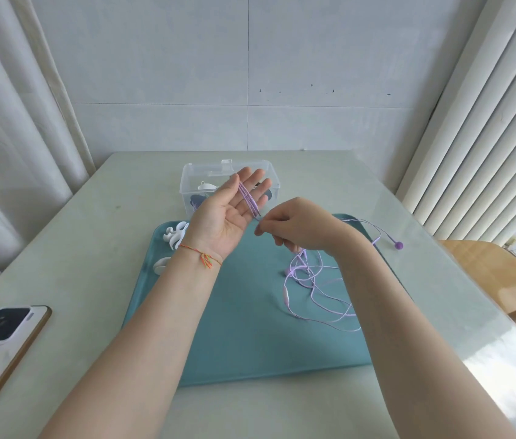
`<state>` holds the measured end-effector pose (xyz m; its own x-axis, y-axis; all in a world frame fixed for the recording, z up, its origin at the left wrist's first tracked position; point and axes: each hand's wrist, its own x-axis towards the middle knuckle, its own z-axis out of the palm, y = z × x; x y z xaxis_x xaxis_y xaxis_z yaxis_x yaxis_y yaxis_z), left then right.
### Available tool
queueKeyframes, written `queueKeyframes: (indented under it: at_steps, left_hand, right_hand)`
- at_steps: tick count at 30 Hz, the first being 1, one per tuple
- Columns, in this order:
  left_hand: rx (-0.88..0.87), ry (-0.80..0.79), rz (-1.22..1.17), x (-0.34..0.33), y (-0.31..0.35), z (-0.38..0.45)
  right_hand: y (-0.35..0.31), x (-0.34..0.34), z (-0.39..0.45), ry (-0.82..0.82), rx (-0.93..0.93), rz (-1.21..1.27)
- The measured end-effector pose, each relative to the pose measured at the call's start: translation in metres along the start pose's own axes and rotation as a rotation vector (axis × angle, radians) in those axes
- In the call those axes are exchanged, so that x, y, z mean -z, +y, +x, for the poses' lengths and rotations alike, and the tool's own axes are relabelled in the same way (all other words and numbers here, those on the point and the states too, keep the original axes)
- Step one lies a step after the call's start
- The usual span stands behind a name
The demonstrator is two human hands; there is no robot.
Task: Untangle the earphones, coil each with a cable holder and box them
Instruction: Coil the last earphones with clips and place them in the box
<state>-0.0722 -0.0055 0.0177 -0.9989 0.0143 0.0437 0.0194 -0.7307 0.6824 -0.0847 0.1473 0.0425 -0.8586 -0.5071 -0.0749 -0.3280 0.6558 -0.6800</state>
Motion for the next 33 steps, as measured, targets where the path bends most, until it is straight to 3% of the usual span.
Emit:
queueKeyframes:
  at_steps: [4, 10, 16, 22, 26, 30, 33]
  left_hand:
    - [-0.062, 0.039, 0.118, 0.005, -0.002, 0.003]
    - [-0.108, 0.017, 0.610, 0.007, -0.014, 0.004]
    - [-0.126, -0.084, 0.810, -0.003, -0.012, -0.001]
    - [-0.070, 0.005, 1.162, 0.004, -0.006, 0.000]
    - [0.122, -0.087, 1.013, 0.002, -0.002, -0.003]
    - [0.167, -0.140, 0.810, 0.000, -0.001, -0.005]
    - [0.222, -0.172, 0.503, 0.001, 0.004, -0.003]
  right_hand:
    - [-0.004, 0.001, -0.004, -0.033, 0.011, -0.031]
    - [-0.008, 0.004, -0.004, 0.111, 0.076, 0.047]
    - [-0.002, 0.007, 0.000, 0.251, 0.060, 0.043]
    - [0.007, 0.007, 0.007, 0.355, 0.088, -0.004]
    - [0.014, 0.011, 0.010, 0.436, 0.111, 0.063]
    - [0.015, 0.011, 0.010, 0.406, 0.116, 0.080]
    - [0.013, 0.009, 0.010, 0.362, 0.118, 0.098]
